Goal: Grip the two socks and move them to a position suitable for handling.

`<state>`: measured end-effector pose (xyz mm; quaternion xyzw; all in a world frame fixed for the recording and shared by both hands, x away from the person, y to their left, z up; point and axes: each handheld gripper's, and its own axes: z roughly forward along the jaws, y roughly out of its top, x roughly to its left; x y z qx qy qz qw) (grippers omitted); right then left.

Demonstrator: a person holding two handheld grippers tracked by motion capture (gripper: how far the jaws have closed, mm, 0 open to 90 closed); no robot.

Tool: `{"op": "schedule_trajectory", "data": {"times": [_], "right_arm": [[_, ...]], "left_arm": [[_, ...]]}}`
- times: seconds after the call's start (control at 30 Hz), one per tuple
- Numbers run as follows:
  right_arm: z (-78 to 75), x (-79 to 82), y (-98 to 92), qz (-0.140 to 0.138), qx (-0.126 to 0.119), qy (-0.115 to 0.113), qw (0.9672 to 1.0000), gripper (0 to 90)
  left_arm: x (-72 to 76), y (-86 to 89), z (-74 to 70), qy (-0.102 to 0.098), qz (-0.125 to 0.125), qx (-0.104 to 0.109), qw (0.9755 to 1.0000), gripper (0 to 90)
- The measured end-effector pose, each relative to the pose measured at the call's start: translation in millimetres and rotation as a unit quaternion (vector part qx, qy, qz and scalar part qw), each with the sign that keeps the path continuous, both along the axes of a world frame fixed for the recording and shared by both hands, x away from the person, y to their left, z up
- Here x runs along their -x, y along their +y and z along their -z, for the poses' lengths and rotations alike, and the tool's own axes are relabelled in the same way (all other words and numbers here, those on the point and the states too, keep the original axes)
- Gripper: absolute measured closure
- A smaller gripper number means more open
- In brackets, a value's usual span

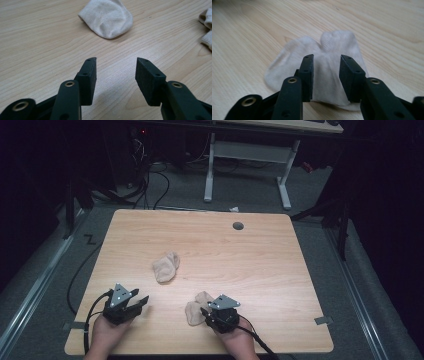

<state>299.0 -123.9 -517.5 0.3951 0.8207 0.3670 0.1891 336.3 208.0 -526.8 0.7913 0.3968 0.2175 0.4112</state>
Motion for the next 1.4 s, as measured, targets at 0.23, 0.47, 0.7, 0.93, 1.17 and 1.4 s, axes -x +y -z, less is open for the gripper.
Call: {"op": "schedule_trajectory", "data": {"times": [0.23, 0.47, 0.7, 0.93, 1.17, 1.4], "right_arm": [[-4.9, 9.1, 18.7, -0.04, -0.006, -0.007, 0.9992, 58.6], [11.8, 12.0, 36.8, -0.066, 0.022, 0.012, 0.9975, 53.7], [12.2, 10.4, 37.2, -0.062, 0.023, 0.008, 0.9978, 67.1], [12.5, 7.5, 37.1, -0.065, 0.025, 0.003, 0.9976, 83.6], [-3.9, 0.3, 26.6, -0.048, -0.014, -0.012, 0.9987, 83.9], [-19.3, -4.2, 10.3, -0.028, -0.04, -0.038, 0.9981, 83.7]], "left_arm": [[-0.1, 0.7, 0.6, 0.001, -0.002, 0.001, 1.0, 52.1], [0.5, 2.7, 0.0, -0.001, -0.004, 0.002, 1.0, 52.2], [0.4, 2.5, -0.1, -0.002, -0.004, 0.001, 1.0, 52.2], [0.6, 0.2, 0.6, 0.002, 0.002, -0.004, 1.0, 51.9], [1.3, -3.4, 1.9, 0.005, 0.01, -0.008, 0.9999, 51.7], [6.7, -13.7, -1.0, 0.0, 0.024, -0.004, 0.9997, 51.5]]}}
